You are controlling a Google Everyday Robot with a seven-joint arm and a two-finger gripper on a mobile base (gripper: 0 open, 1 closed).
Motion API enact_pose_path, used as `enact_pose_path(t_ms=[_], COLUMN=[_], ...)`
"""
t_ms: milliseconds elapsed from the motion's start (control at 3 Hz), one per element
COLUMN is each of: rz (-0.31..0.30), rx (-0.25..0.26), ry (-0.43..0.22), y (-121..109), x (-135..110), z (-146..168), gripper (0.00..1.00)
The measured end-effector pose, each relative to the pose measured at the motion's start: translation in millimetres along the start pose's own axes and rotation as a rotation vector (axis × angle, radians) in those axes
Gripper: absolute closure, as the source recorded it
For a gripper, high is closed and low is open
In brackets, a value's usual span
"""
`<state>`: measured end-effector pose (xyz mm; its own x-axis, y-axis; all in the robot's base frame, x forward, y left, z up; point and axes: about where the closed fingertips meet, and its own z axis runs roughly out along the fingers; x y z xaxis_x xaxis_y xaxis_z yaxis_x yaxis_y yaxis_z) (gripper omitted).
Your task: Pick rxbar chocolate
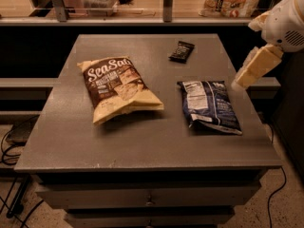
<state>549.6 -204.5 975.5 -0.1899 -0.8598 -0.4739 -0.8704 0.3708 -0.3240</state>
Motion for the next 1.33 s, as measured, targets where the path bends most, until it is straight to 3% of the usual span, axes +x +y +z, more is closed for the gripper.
enact_pose_path(t_ms=[333,667,1000,1333], rz=[0.021,0.043,0.064,0.097], rx=[0.002,0.010,0.021,0.024], ry=[0.011,-0.064,-0.158,-0.203], y=[-2,-16,-45,-77], x=[0,-22,-51,-69], z=[7,32,65,100], gripper=[0.00,0.00,0.00,0.00])
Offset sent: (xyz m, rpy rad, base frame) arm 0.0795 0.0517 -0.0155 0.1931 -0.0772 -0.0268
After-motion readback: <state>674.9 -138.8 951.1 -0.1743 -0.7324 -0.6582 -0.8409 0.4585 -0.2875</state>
